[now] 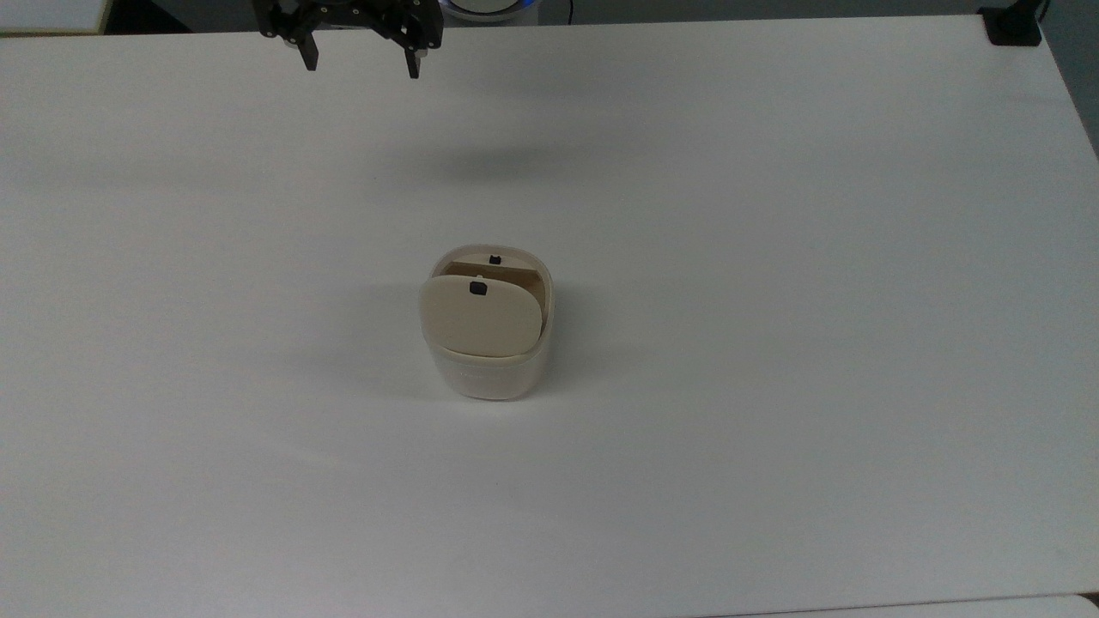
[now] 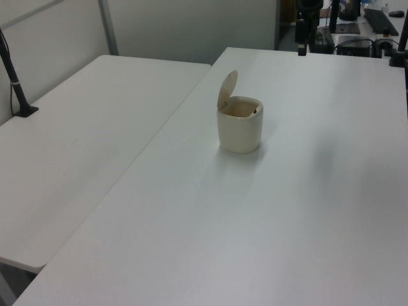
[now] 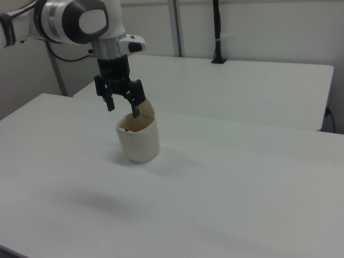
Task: Close the trash bin
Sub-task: 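Move the gripper down toward the open lid of the cream bin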
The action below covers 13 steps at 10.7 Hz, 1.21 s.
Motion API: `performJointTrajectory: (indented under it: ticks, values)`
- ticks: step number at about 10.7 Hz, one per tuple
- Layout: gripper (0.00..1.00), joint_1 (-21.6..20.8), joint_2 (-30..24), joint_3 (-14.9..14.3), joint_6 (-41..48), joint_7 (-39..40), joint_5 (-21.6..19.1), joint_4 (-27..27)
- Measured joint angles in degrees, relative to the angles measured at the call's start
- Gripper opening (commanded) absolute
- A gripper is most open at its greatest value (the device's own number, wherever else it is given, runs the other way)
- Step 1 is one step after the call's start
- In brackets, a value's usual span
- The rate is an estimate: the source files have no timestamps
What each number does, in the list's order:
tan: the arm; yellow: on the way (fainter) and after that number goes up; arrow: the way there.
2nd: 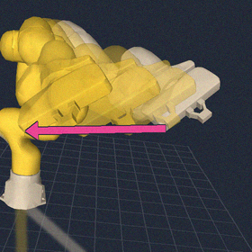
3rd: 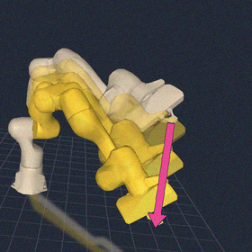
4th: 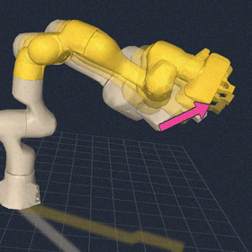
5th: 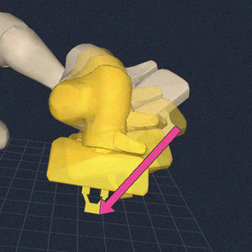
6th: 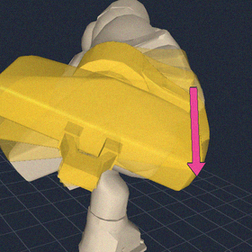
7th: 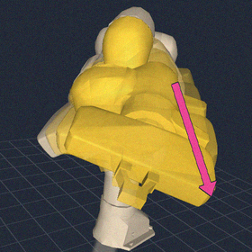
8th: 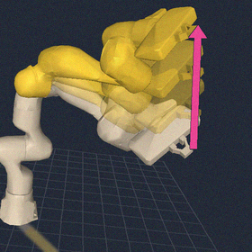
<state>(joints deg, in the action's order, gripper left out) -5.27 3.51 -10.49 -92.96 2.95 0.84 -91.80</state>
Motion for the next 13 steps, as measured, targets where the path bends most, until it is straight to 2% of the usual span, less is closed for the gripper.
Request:
performJointTrajectory:
  ticks: [5, 6, 9, 10, 13]
  values:
    - [1.00, 0.1, 0.0, 0.0, 0.0, 0.0, 0.0, 0.1]
    - [0.97, 0.2, 0.1, 0.0, 0.0, 0.0, 0.0, 0.2]
    - [0.27, 0.3, 0.8, 0.3, -0.1, 0.0, -0.1, 0.5]
    - [0.19, 0.3, 1.0, 0.3, -0.1, 0.1, -1.1, 0.8]
    - [0.14, 0.3, 3.0, 0.5, -4.8, 0.4, -5.5, 2.5]
